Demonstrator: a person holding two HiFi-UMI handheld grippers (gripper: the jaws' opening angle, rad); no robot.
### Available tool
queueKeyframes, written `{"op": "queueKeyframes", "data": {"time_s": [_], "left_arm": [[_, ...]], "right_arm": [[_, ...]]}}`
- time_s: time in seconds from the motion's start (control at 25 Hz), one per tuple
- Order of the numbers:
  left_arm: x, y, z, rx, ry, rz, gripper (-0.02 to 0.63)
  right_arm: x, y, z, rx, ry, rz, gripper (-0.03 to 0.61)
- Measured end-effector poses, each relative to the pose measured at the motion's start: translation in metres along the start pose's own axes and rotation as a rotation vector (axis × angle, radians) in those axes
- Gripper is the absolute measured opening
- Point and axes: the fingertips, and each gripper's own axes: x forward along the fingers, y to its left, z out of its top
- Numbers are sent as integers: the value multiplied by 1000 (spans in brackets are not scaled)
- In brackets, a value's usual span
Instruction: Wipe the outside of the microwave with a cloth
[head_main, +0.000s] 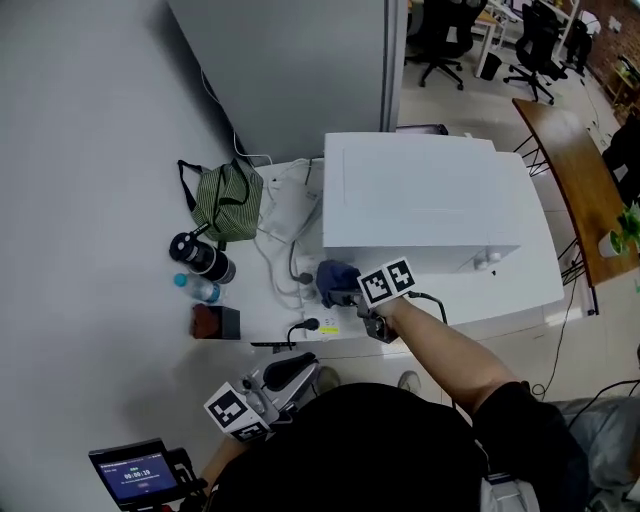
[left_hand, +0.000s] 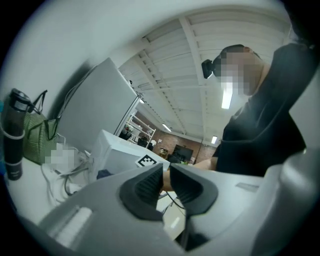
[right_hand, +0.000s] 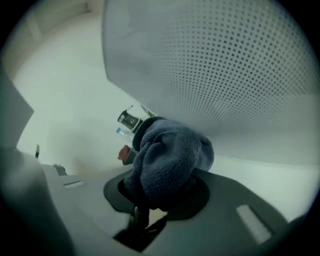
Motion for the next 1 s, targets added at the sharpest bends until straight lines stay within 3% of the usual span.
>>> {"op": "queueKeyframes", "data": {"time_s": [0.16, 0.44, 0.6, 0.8, 1.0], "left_arm": [[-10, 7, -1, -11, -3, 31, 44], [32, -13, -9, -1, 38, -44, 44], [71, -37, -10, 12, 63, -126, 45], [121, -66, -15, 18, 100, -222, 44], [146, -84, -19, 31, 138, -268, 46]], "right_arm": [[-15, -7, 36, 133, -191, 57, 95], [-90, -42, 24, 203, -340, 15, 92], [-178, -82, 7, 242, -442, -75, 92], [-293, -145, -18, 318, -589, -250, 91], [-353, -183, -36, 332, -625, -347, 92]]}}
